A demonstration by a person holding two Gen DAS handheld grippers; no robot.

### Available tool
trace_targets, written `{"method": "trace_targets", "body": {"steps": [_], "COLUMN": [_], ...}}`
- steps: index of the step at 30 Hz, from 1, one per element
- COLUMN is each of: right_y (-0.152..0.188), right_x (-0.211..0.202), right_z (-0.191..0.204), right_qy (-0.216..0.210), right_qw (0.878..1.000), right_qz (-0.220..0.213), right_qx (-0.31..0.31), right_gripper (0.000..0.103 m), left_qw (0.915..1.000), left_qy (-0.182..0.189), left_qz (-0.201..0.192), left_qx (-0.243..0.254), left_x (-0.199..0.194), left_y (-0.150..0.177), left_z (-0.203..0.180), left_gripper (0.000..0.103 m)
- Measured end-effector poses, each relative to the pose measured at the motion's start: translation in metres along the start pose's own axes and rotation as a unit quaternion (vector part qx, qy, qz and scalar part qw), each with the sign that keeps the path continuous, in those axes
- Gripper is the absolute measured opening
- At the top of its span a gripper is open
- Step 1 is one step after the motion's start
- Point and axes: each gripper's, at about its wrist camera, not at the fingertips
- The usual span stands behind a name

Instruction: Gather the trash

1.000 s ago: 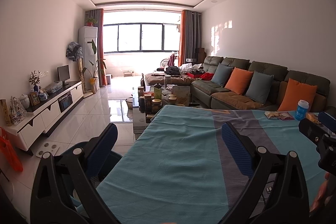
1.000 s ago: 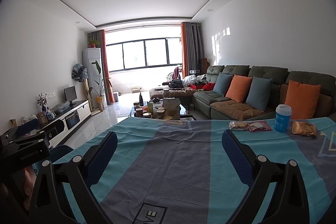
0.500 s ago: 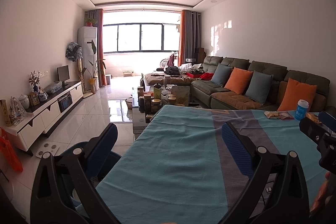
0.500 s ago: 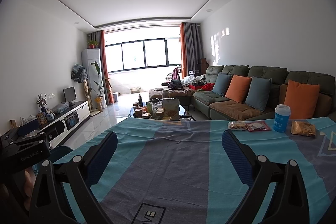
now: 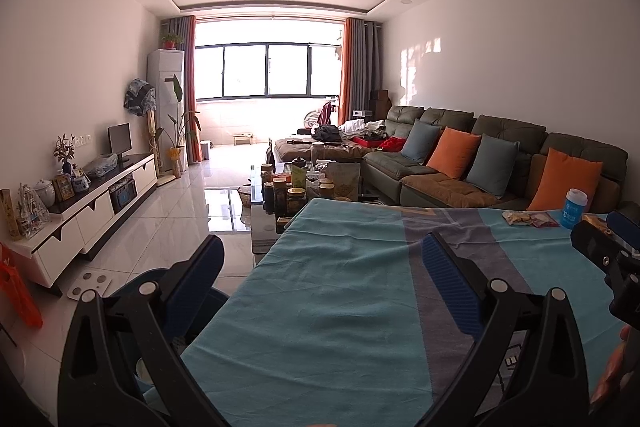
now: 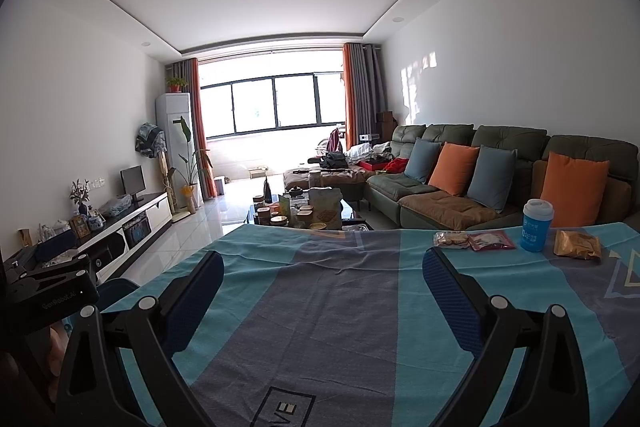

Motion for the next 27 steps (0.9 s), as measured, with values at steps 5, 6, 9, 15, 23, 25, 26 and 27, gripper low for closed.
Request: {"method": "trace_targets", "body": {"steps": [5, 6, 9, 15, 23, 25, 26, 27], "right_y": [-0.0001, -0.0001, 0.0000, -0.0001, -0.0019, -0.0025, -0.0022, -0.0024], "right_x": [0.0000, -0.0003, 0.0002, -0.0003, -0.0008, -0.0006, -0.0006, -0.0005], "right_z": [-0.0001, -0.0003, -0.0001, -0.0005, -0.0017, -0.0016, -0.0014, -0.0015], "right_qy": [0.000, 0.001, 0.001, 0.000, 0.001, 0.001, 0.002, 0.002], "right_qw": [1.000, 1.000, 1.000, 1.000, 1.000, 1.000, 1.000, 1.000], "right_qz": [0.000, 0.000, 0.001, 0.001, 0.002, 0.002, 0.002, 0.002], "right_qx": [-0.001, 0.000, 0.000, 0.000, 0.001, 0.001, 0.000, 0.001], "right_gripper": [0.096, 0.096, 0.096, 0.096, 0.096, 0.096, 0.096, 0.096], "left_qw": [1.0000, 1.0000, 1.0000, 1.0000, 1.0000, 1.0000, 1.0000, 1.0000], "left_qy": [0.000, 0.000, 0.001, 0.001, 0.000, 0.001, 0.001, 0.000], "left_qz": [0.000, -0.001, 0.001, 0.001, 0.001, 0.001, 0.001, 0.001], "left_qx": [0.000, 0.000, 0.000, 0.001, 0.002, 0.002, 0.002, 0.002], "left_x": [0.0011, 0.0009, 0.0024, 0.0039, 0.0042, 0.0043, 0.0042, 0.0045], "left_y": [0.0004, 0.0000, 0.0006, 0.0011, 0.0013, 0.0013, 0.0013, 0.0014], "left_z": [-0.0004, -0.0003, -0.0012, -0.0019, -0.0021, -0.0016, -0.0018, -0.0019], "left_gripper": [0.097, 0.097, 0.097, 0.097, 0.097, 0.097, 0.097, 0.097]}}
Point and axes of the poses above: each gripper's, at about its wrist camera, not at the fingertips, and x roughly the way its jaws point, z to its left, y to its underside, and after that the axes turned 3 degrees about -y, right-handed
